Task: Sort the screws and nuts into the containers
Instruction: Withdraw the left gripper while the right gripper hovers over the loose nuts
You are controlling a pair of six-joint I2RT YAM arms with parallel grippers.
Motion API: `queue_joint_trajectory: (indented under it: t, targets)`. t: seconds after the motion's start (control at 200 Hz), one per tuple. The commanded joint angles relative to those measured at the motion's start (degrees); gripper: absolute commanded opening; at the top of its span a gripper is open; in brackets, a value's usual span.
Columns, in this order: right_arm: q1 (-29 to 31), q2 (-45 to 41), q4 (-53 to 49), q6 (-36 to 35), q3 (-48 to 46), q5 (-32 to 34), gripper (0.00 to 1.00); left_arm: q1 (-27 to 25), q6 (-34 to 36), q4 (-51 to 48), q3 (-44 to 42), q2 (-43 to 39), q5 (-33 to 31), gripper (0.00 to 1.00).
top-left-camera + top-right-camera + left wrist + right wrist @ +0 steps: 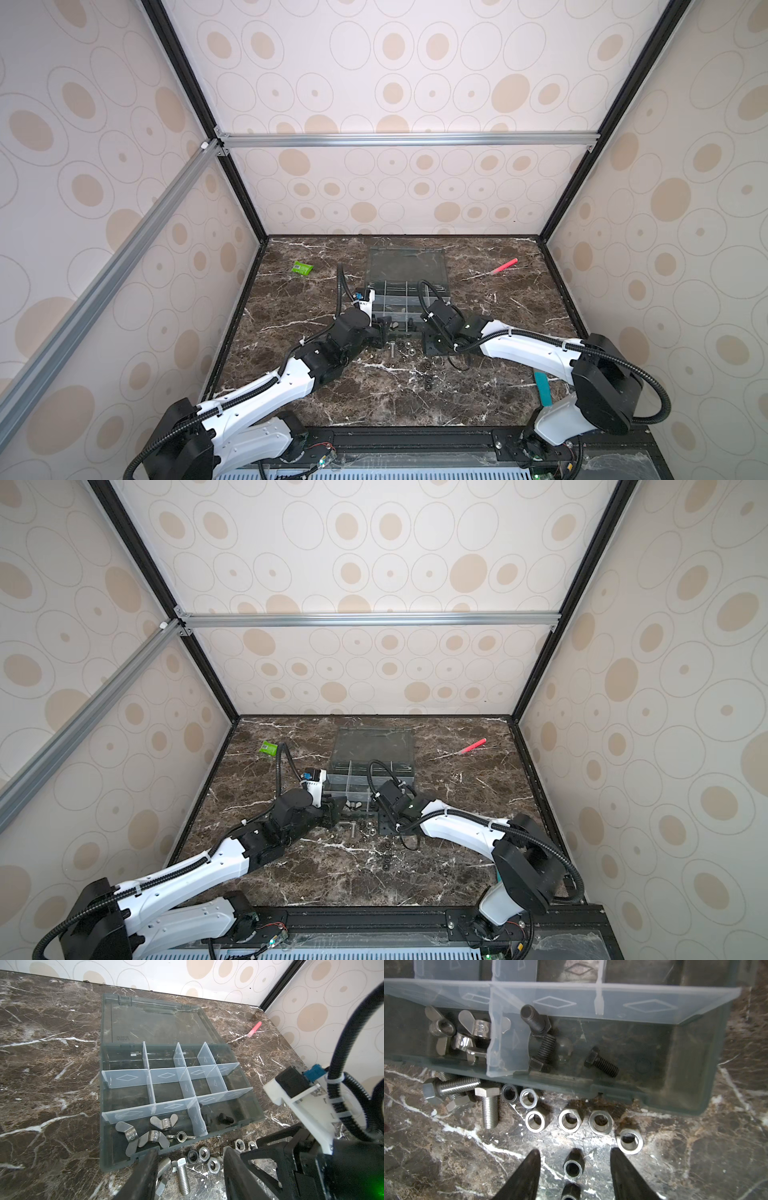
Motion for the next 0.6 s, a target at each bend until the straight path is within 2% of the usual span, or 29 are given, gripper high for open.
queue_joint_trajectory:
  t: [0.0,0.295,0.595]
  targets:
    - [0.52,-1.22,-0.71,1.48,-0.88,0.92,0.57,0.52,0.85,-1.27,-0.6,-1.31,-1.73,0.52]
    - [2.03,0.07,-3.26,1.15,2.07,2.43,0.57,0.58,-0.12,0.48,-4.15,-3.82,-2.54,0.53]
    - [3.4,4.24,-3.18,1.06,4.45,1.15,0.57,1.41,-0.21,-0.08,-5.83,-5.37,-4.19,0.54]
